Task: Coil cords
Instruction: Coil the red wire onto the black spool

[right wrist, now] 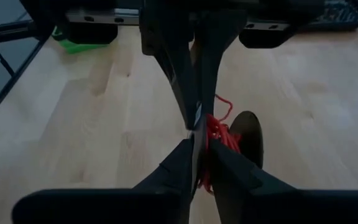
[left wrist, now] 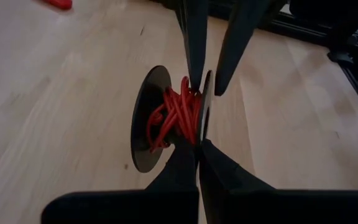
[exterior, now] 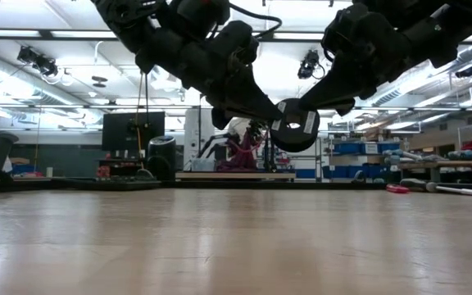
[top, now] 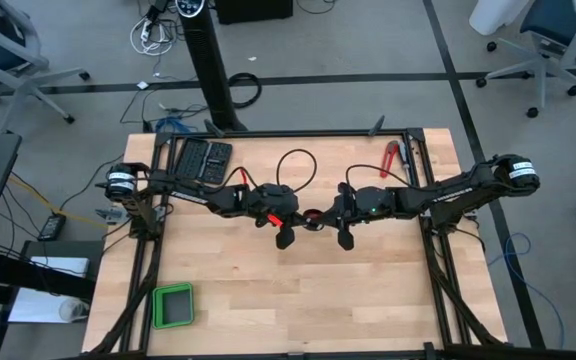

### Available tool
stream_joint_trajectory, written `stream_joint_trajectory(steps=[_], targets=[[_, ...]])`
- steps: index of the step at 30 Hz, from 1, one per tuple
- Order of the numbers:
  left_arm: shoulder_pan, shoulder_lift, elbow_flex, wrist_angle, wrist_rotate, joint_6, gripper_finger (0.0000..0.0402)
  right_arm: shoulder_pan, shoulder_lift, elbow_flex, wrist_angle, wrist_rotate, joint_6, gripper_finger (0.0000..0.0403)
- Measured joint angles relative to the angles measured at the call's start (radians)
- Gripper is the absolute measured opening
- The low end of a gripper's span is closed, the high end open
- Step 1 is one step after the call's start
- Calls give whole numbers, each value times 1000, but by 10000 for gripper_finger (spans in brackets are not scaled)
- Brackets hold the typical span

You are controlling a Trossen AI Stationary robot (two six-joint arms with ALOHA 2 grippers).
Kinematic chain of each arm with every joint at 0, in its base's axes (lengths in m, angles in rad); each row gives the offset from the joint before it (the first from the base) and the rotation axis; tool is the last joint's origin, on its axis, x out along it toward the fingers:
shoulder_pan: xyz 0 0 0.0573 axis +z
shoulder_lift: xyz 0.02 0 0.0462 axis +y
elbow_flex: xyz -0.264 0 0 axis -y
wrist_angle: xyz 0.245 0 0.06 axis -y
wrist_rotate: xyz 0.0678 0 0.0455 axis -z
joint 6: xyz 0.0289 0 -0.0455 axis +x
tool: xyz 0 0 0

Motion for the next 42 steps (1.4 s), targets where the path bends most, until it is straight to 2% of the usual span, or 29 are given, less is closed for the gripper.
stream_joint_trajectory(steps=[4, 8, 15, 20, 26, 29, 34, 42], targets=[[0, 0, -1, 13, -9, 4, 1, 0, 0, 0, -5, 19, 9, 48], [1, 1, -2, 20, -17, 7, 1, 2, 0, 0, -25, 48, 17, 10], [1, 1, -2, 22, -22, 32, 8, 3, -1, 0, -28, 52, 34, 3], [1, 0, -2, 24, -21, 32, 33, 12, -1, -4, -19, 57, 62, 2], [0, -5, -2, 45, -14, 31, 92, 28, 0, -81, 117, 87, 80, 1], [0, -5, -2, 53, 36, 31, 113, 36, 0, -135, 226, 88, 96, 1], [1, -5, -2, 76, 61, 31, 120, 59, 0, -227, 437, 111, 103, 1], [1, -5, -2, 67, 48, 32, 115, 119, 0, -270, 554, 244, 75, 0]])
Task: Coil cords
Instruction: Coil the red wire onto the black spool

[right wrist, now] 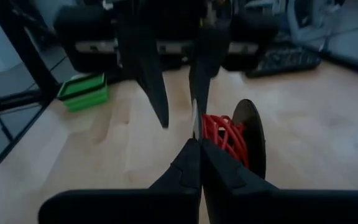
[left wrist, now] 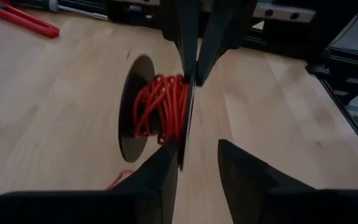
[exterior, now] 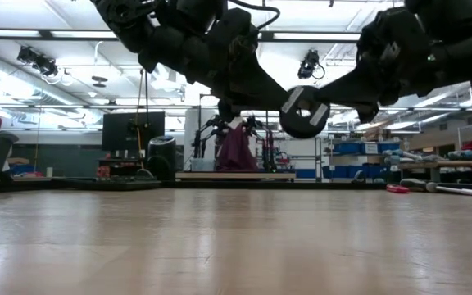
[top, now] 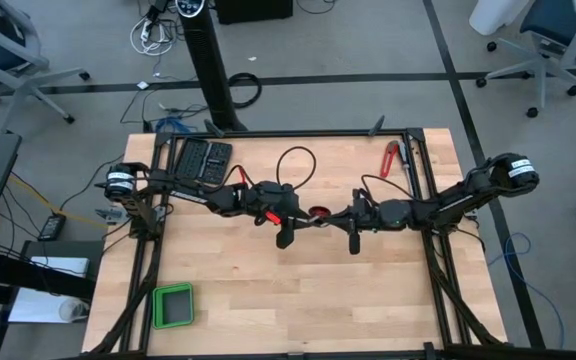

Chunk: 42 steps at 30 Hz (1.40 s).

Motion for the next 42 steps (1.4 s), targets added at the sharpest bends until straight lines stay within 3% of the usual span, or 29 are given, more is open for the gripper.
stream_joint_trajectory(steps=[8, 31, 35, 39, 42], targets=[[0, 0, 0, -4, -36, 23, 115, 42, 0, 0, 105, 80, -42, 0], [0, 1, 0, 172, -77, 25, 112, 62, -1, 0, 288, 125, -129, 0], [0, 2, 0, 190, -90, 25, 87, 64, -1, 0, 285, 126, -129, 0], [-1, 2, -1, 211, -81, 49, 19, 64, -3, 0, 271, 128, -116, 1], [-2, 3, -3, 212, -81, 52, 6, 64, -3, 0, 258, 128, -106, 2]])
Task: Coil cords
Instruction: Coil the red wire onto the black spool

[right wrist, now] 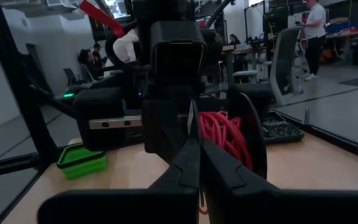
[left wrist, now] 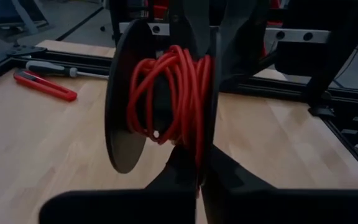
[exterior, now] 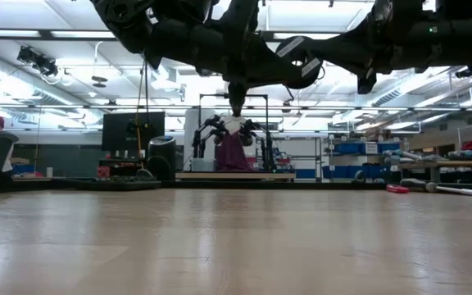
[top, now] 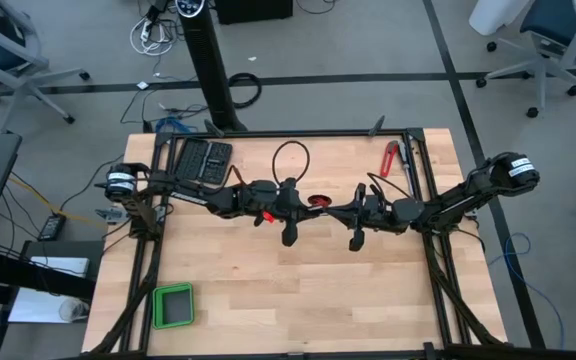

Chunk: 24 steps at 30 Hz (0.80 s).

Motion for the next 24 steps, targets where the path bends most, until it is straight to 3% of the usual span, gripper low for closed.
stream_joint_trajectory(steps=[10, 15, 24], targets=[[0, 0, 2, -25, -5, -2, 1, 7, -11, 0, -20, -5, 7, 52], [3, -2, 4, -50, 9, -21, 1, 19, -68, -26, -16, 47, -3, 79], [2, -2, 4, -164, 82, -27, 0, 11, -127, -61, -69, 63, 3, 80]])
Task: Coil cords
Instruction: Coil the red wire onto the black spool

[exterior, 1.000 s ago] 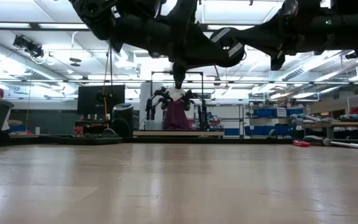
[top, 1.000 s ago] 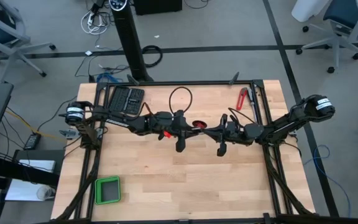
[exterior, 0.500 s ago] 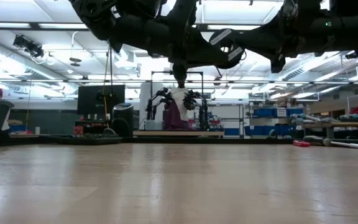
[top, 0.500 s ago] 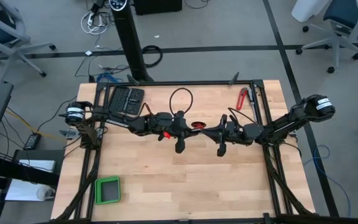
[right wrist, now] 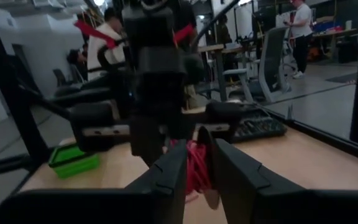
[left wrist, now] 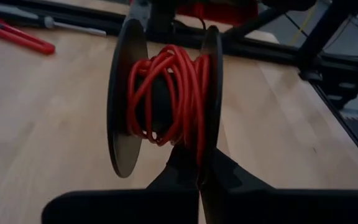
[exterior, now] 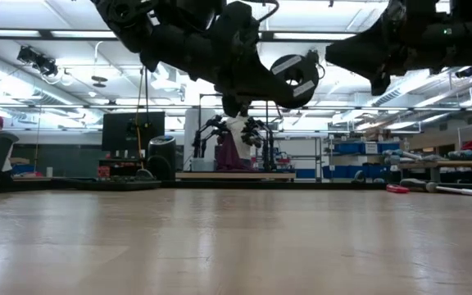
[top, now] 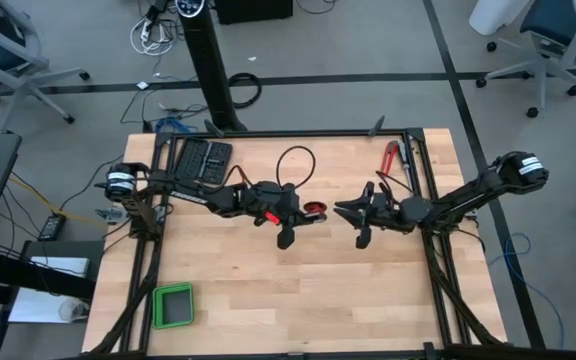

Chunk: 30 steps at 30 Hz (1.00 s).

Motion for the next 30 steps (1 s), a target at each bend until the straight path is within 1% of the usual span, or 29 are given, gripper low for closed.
stream_joint_trajectory(steps=[3, 6, 8, 10, 12, 18, 24, 27, 30], targets=[[0, 0, 0, -16, 18, 0, 0, -18, 32, 9, -14, -2, 16, 80], [4, 0, 1, -22, 50, -27, 0, -47, 71, 50, -80, -50, 36, 79], [7, 0, 18, -74, 77, -31, 0, -67, 95, 81, -125, -84, 44, 80], [7, 0, 38, -125, 79, -22, 0, -83, 108, 96, -140, -95, 44, 82], [7, 0, 54, -159, 79, -4, 0, -99, 112, 104, -140, -108, 44, 82], [7, 0, 87, -207, 86, 29, 0, -141, 112, 104, -146, -242, 80, 78], [12, 0, 110, -234, 86, 56, 0, -157, 111, 104, -163, -282, 102, 76], [16, 0, 116, -245, 89, 69, 0, -159, 111, 104, -177, -286, 116, 60], [20, 0, 116, -250, 90, 79, 0, -160, 112, 104, -193, -284, 111, 14]])
